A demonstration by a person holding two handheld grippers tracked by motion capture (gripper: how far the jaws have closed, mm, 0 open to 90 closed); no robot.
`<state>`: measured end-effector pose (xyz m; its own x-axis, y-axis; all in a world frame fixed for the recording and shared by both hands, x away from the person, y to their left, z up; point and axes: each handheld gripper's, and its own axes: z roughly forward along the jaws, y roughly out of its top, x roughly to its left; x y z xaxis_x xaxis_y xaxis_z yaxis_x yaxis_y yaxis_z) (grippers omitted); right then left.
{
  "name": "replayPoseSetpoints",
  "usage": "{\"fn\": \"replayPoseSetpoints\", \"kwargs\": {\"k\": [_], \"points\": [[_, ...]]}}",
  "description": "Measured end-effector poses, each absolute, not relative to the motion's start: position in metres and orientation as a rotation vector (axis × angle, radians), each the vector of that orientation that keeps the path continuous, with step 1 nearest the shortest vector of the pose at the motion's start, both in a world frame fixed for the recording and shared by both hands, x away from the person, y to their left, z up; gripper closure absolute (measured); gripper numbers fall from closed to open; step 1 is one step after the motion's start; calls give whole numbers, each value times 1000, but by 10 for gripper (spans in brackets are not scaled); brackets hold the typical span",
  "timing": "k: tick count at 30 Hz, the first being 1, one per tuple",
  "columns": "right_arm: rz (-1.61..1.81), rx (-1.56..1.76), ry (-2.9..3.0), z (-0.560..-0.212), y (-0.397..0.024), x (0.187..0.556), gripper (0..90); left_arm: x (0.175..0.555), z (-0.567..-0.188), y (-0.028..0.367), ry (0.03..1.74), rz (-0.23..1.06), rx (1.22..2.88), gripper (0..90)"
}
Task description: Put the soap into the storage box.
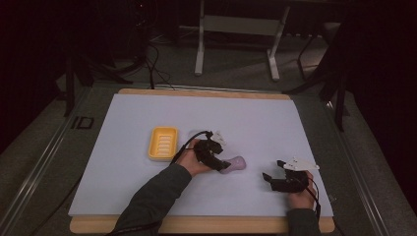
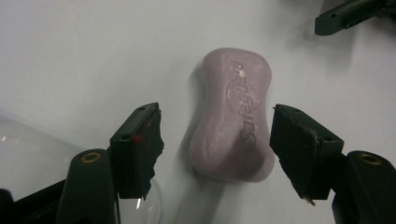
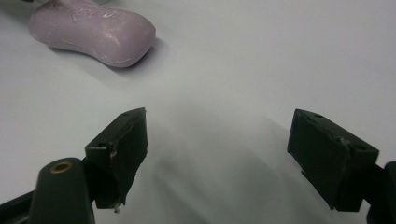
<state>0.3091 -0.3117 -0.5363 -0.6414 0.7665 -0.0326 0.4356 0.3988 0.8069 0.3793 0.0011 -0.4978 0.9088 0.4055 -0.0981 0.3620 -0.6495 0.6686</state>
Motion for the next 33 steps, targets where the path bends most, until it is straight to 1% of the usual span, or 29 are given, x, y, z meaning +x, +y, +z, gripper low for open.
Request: {"fn": "replayPoseSetpoints", "kwargs": {"k": [7,18,21,26,33], "points": [[1127,1035,2260,-536,-312,309,197,383,-502,-15,527,67,2379,340],[1129,1036,2260,-536,-312,309,195,383,-516,-30,526,23,2396,342],[1130,1037,2259,-536,-312,309,195,382,-519,-32,525,25,2408,367],[1130,1034,2259,-536,-312,309,194,381,-520,-32,525,35,2434,441],[1131,1033,2258,-536,-312,309,193,378,-518,-31,513,59,2452,456]]}}
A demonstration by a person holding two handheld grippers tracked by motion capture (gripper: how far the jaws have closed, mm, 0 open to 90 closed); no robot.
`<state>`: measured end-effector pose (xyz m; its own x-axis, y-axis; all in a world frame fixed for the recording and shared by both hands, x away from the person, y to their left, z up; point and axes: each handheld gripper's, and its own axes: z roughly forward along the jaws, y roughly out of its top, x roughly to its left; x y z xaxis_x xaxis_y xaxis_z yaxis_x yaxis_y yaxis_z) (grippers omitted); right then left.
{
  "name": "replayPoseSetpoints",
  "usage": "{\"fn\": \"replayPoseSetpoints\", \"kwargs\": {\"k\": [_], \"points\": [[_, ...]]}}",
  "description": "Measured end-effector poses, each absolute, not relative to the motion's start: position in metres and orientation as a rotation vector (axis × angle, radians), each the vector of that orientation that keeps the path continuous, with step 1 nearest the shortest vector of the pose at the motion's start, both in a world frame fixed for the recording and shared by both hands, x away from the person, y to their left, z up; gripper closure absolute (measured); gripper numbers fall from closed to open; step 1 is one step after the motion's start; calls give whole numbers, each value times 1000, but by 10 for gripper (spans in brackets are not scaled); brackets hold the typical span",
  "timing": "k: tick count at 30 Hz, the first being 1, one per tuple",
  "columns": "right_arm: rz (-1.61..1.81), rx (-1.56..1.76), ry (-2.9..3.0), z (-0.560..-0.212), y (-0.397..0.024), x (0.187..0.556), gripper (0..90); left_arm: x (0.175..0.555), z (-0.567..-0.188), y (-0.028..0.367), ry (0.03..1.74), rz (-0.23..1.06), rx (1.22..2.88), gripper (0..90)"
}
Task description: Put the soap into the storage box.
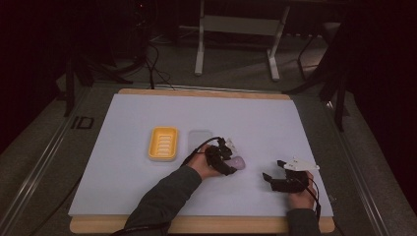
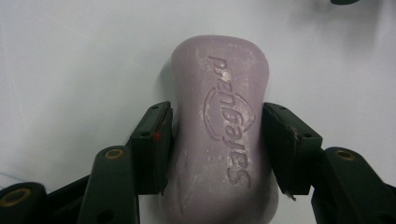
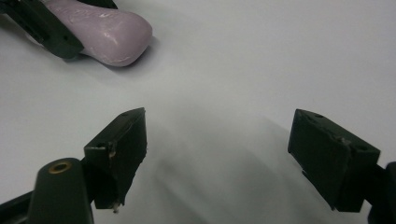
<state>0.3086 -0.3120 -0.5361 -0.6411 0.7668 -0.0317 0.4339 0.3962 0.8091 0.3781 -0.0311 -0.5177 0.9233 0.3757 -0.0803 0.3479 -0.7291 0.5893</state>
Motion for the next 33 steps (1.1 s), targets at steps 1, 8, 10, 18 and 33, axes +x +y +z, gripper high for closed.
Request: {"fn": "replayPoseSetpoints", "kwargs": {"k": [1,8,10,18,33], "points": [[1131,1033,2257,-536,-312,309,193,378,-518,-30,511,61,2455,457],[1132,1030,2257,-536,-312,308,193,369,-515,-20,508,85,2478,465],[1132,1029,2257,-536,-312,308,193,366,-514,-14,504,93,2489,466],[1129,1028,2258,-536,-312,308,193,359,-512,18,551,101,2505,477],[1129,1030,2259,-536,-311,308,193,370,-503,22,595,-9,2681,461]]}}
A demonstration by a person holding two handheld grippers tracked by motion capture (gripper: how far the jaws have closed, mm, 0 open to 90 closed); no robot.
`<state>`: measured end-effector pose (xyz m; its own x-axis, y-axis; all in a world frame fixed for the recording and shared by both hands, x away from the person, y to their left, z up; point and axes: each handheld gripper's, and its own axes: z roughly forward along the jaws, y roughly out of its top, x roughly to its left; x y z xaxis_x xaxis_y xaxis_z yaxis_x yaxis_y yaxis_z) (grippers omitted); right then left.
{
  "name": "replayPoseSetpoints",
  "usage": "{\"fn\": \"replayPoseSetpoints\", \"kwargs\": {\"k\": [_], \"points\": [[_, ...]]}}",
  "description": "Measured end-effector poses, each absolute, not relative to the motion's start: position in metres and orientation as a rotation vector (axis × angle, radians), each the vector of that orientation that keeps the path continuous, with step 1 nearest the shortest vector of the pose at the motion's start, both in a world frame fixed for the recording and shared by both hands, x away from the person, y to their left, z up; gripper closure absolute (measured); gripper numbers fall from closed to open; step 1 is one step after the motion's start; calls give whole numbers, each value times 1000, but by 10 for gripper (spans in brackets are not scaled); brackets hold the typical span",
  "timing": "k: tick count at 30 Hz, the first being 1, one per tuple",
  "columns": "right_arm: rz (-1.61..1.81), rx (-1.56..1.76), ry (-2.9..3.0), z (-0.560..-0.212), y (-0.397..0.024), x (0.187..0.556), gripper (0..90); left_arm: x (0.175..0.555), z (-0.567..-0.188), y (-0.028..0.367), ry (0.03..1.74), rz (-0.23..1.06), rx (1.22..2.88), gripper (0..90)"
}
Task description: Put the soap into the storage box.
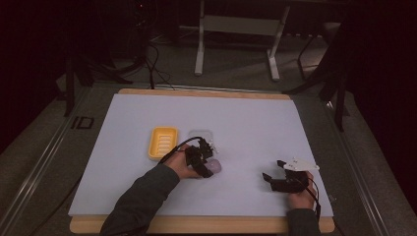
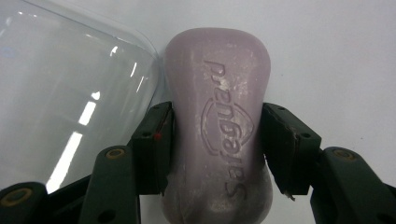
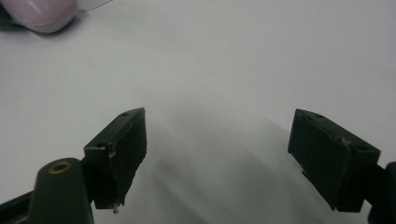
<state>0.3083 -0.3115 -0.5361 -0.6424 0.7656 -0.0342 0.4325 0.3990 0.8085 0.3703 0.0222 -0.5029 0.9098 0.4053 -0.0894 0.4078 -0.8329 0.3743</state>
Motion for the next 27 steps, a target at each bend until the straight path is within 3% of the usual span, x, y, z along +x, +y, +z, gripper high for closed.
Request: {"fn": "replayPoseSetpoints", "kwargs": {"k": [27], "points": [[1124,1025,2266,-536,-311,309,191,377,-498,-12,581,21,2947,485]]}}
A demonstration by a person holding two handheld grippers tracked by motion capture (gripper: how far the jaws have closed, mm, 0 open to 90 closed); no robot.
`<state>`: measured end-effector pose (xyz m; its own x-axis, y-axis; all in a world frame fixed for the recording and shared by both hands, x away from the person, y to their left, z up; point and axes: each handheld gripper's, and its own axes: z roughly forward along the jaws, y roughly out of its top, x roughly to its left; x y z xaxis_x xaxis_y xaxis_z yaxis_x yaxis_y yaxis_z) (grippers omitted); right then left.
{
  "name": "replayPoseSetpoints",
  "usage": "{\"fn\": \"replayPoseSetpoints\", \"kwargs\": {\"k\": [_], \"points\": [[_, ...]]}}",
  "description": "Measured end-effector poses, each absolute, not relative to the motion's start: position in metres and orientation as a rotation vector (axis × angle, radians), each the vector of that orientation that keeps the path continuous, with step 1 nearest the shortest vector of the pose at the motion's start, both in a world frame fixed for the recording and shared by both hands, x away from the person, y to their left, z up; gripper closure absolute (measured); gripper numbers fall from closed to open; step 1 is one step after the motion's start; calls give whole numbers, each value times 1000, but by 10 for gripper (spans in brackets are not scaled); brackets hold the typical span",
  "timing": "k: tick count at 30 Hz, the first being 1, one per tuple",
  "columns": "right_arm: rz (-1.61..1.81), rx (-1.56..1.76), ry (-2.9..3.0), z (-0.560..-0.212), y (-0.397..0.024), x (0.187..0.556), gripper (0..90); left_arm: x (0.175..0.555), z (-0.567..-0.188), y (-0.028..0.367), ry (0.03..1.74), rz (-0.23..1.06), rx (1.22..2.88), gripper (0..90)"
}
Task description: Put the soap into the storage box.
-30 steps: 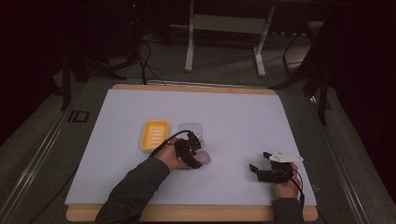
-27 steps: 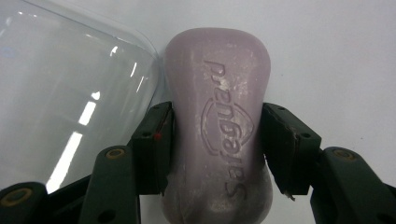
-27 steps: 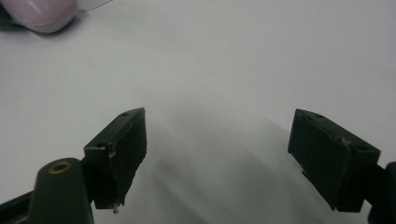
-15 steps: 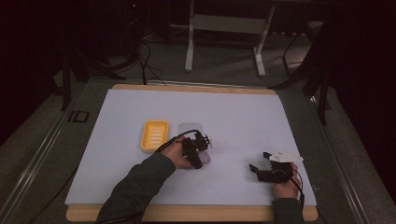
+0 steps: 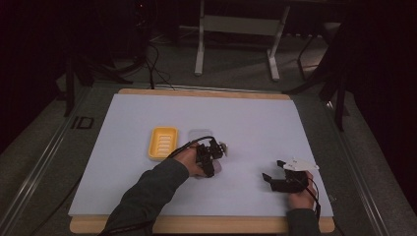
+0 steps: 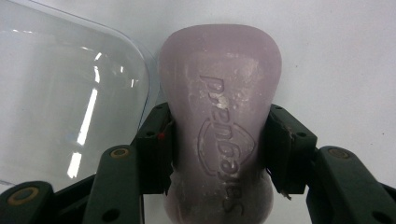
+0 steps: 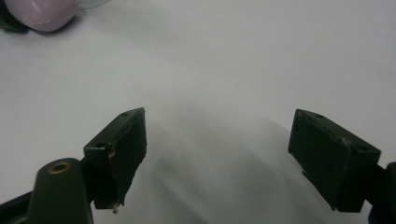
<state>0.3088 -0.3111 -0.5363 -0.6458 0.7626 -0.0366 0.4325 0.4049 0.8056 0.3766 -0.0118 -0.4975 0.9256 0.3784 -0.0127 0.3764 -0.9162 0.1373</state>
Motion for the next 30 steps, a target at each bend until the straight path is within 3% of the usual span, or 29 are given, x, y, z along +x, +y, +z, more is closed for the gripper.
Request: {"fn": "replayPoseSetpoints", "kwargs": {"k": [30], "points": [[1123,1021,2267,-536,-311,309,190,373,-495,-13,504,29,2979,499]]}}
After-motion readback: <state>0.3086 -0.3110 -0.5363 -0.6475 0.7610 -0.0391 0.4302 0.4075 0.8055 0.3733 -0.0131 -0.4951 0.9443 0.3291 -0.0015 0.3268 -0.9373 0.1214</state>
